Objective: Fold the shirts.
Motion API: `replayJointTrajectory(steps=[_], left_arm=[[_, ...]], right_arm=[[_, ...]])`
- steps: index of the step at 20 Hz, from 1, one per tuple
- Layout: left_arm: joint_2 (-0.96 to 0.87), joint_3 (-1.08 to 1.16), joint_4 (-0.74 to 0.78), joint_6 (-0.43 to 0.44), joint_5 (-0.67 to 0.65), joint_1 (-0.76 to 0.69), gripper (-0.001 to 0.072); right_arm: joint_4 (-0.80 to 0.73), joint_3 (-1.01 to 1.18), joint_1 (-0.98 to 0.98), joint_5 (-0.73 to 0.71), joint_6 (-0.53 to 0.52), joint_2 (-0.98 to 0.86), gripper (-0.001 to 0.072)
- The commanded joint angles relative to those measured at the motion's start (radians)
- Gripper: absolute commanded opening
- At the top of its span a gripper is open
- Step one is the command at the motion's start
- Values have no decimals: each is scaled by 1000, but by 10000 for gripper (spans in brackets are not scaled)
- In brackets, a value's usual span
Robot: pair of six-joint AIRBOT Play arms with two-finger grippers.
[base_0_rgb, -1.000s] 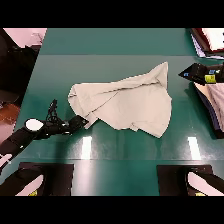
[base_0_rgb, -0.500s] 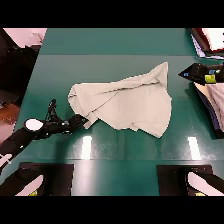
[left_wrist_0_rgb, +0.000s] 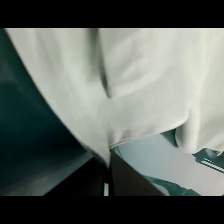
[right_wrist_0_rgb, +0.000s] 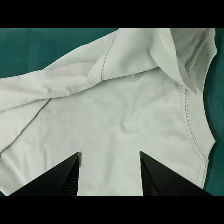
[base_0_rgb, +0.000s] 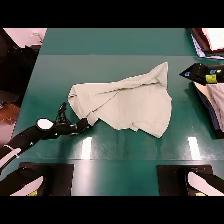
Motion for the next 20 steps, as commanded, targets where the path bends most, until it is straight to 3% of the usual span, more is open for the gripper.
replayJointTrajectory(steps=[1,5,8,13,16,20], left_arm=[[-5,46,0,20,-13,-8,24],[-5,128,97,-7,-48,-5,22],[10,233,266,-42,-149,-5,22],[138,505,871,-224,-432,-5,23],[211,651,1149,-250,-543,-5,23],[217,695,1194,-249,-605,-5,23]], right_arm=[[-2,0,-5,6,0,1,428],[-3,0,-5,6,0,1,427],[-8,0,-5,14,0,1,427],[-11,-27,-82,166,0,3,427],[-10,-190,-158,185,0,43,427],[-9,-449,-217,152,0,93,430]])
